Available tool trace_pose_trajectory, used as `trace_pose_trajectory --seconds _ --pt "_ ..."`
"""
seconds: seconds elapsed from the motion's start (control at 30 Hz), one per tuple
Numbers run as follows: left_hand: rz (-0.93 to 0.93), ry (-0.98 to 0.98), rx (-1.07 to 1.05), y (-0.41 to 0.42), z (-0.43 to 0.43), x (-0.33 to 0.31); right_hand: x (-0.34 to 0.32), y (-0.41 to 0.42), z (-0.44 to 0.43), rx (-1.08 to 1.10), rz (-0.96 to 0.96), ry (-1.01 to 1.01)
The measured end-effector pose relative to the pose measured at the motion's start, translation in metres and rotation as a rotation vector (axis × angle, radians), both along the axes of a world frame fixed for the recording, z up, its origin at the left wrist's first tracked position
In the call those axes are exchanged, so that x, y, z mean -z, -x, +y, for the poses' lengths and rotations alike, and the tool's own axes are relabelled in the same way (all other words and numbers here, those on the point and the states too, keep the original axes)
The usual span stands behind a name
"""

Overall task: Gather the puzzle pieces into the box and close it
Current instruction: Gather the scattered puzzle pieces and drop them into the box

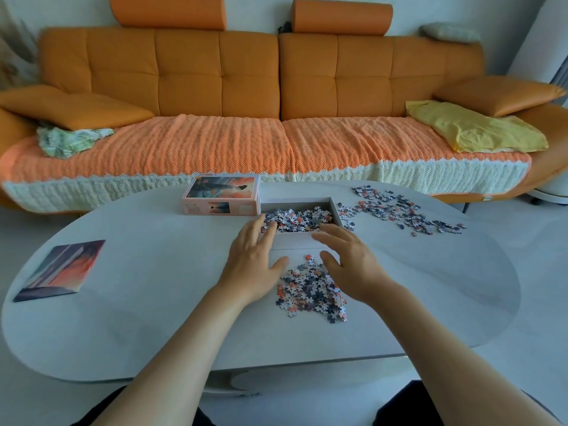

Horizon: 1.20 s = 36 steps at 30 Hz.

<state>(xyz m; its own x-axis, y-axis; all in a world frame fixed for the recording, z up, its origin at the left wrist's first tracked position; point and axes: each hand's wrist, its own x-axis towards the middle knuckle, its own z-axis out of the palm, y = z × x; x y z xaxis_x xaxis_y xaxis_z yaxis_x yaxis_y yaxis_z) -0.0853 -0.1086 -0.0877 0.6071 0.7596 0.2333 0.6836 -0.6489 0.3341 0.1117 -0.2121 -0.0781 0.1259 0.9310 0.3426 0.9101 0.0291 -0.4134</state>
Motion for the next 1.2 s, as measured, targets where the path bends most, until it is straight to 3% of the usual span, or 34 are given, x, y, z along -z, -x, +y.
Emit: trace_pose_trajectory --seconds 0.07,0.13,0.23,0.37,0.67,0.83,0.93,1.03,1.1,1.2 --pt "-0.076 -0.147 0.064 0.002 -0.008 -0.003 0.001 0.002 -0.01 -0.034 -0.064 -0.046" --pt "-0.156 -0.065 0.25 0.004 -0.017 -0.003 0.003 0.008 -0.02 -0.097 -0.088 0.027" --pt "0.023 0.099 0.4 0.007 -0.033 0.008 0.013 0.015 -0.031 -0.17 -0.192 0.248" --pt "0.232 0.115 0.363 0.009 -0.03 0.014 0.023 0.019 -0.031 -0.153 -0.219 0.38" --pt "0.136 0.119 0.291 0.016 -0.009 0.009 0.027 0.029 0.005 -0.196 -0.048 0.268" --pt "0.048 0.176 0.256 0.019 0.002 0.001 0.004 0.023 0.015 -0.166 0.162 0.244" --pt "0.08 0.202 0.242 0.012 0.001 -0.003 -0.016 0.007 0.014 -0.154 0.063 0.292" --pt "0.109 0.156 0.288 -0.002 -0.003 0.0 -0.025 -0.004 0.011 -0.145 -0.091 0.513" --pt "0.081 0.149 0.289 -0.01 -0.004 0.001 -0.025 -0.004 0.012 -0.125 -0.099 0.595" --pt "0.043 0.162 0.274 -0.013 -0.001 -0.002 -0.024 0.003 0.017 -0.088 -0.039 0.544"
